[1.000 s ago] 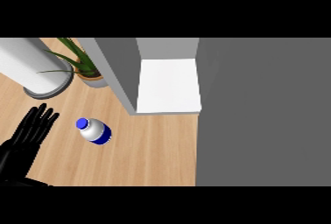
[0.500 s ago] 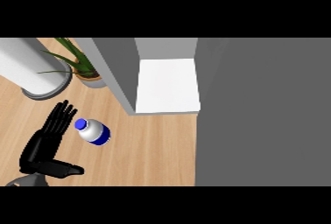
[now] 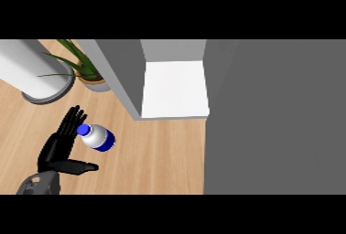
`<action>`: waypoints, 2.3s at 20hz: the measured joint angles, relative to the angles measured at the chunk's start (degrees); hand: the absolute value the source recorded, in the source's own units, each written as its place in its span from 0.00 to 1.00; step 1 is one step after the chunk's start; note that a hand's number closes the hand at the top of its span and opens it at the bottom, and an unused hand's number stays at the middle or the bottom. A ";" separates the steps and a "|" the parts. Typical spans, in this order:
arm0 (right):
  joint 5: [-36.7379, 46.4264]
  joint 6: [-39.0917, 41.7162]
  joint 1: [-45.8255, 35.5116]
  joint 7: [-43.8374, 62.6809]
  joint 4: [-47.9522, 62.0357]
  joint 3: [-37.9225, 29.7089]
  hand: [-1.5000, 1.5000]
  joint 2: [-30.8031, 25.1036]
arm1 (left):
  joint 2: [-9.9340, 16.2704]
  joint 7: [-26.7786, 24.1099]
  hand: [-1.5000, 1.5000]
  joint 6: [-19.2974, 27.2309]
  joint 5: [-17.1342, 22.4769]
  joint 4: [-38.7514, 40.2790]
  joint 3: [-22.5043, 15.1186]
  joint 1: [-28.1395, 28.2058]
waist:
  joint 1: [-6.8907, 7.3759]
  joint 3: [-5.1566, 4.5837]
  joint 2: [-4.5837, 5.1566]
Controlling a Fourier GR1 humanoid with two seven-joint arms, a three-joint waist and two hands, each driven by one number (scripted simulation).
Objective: Pick up the bottled water, place it into the cabinet and close the cabinet
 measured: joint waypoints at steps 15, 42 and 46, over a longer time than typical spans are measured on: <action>0.97 0.90 2.28 -2.85 0.15 -0.67 0.00 -0.80 | -1.94 -6.86 1.00 -0.89 -0.40 17.49 -2.72 -6.92 | -0.22 -0.03 0.17; 1.80 1.01 4.06 -4.26 0.46 -0.84 0.00 -0.60 | -11.33 -11.90 1.00 10.04 13.91 17.37 -4.88 -5.95 | 1.37 0.45 -0.66; 1.84 0.88 3.96 -3.44 0.39 0.37 0.00 -0.31 | -12.40 -8.00 1.00 12.05 18.98 14.31 -10.61 -6.84 | 1.39 0.29 -0.63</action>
